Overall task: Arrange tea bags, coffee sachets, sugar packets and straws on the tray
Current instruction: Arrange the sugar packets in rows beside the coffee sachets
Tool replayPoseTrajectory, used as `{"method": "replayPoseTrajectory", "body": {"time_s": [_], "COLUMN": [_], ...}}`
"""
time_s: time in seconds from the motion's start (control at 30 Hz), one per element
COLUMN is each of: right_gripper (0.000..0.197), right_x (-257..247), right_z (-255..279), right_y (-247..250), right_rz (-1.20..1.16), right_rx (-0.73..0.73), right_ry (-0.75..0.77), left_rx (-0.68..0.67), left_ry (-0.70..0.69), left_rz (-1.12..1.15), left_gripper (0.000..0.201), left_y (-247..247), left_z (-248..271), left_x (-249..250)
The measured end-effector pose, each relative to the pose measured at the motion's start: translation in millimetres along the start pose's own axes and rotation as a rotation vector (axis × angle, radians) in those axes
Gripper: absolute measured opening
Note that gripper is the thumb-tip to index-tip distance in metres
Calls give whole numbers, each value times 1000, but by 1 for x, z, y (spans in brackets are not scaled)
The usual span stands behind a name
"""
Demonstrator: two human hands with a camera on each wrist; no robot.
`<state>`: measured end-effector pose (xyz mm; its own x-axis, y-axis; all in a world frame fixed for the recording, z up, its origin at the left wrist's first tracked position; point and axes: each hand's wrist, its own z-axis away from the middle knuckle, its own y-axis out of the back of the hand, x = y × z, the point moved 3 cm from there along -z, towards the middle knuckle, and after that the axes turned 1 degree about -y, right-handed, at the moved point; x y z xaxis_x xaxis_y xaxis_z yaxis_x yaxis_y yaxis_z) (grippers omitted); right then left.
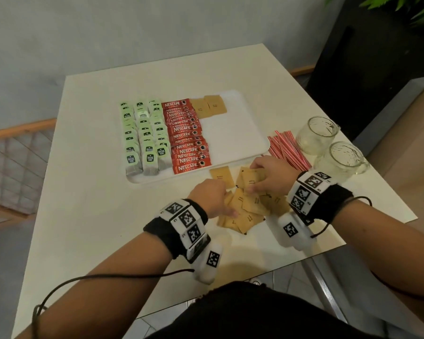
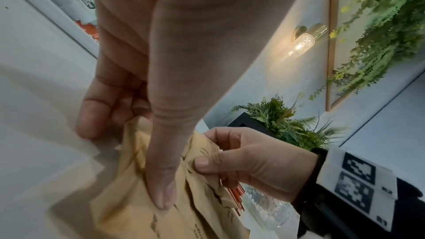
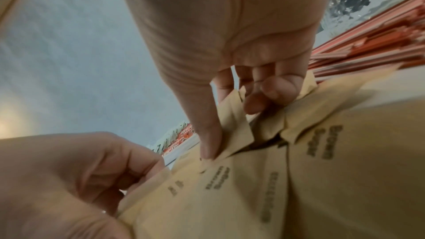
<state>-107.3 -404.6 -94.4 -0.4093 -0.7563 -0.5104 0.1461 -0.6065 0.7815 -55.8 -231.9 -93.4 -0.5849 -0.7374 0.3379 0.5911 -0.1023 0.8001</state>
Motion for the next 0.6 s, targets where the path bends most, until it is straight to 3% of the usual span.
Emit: {"method": "replayPoseTrajectory", "body": {"time_s": [0.1, 0.2, 0.27, 0.37, 0.5, 0.6], "right_gripper": [37, 21, 15, 14, 19, 13], "right_x": [1, 3, 5, 9, 3, -11], "right_z": [3, 4, 5, 5, 14, 22], "right_y": [-3, -1, 1, 4, 14, 19], "right_rz": [-34, -91, -113, -171, -301, -406], "right_rx": [-3, 14, 32, 61, 83, -13], "right_ry": [0, 16, 23, 34, 111, 191], "left_rx": [0, 77, 81, 93, 127, 167], "left_ry": [-26, -42, -32, -25, -15, -46], "left_rz": [30, 83, 106, 149, 359, 471], "left_gripper": [45, 25, 32, 50, 32, 22], "left_y": [-1, 4, 8, 17, 32, 45], "left_z": [1, 0, -1, 0, 1, 2], "left_x": [-1, -4, -8, -14, -22, -26]}}
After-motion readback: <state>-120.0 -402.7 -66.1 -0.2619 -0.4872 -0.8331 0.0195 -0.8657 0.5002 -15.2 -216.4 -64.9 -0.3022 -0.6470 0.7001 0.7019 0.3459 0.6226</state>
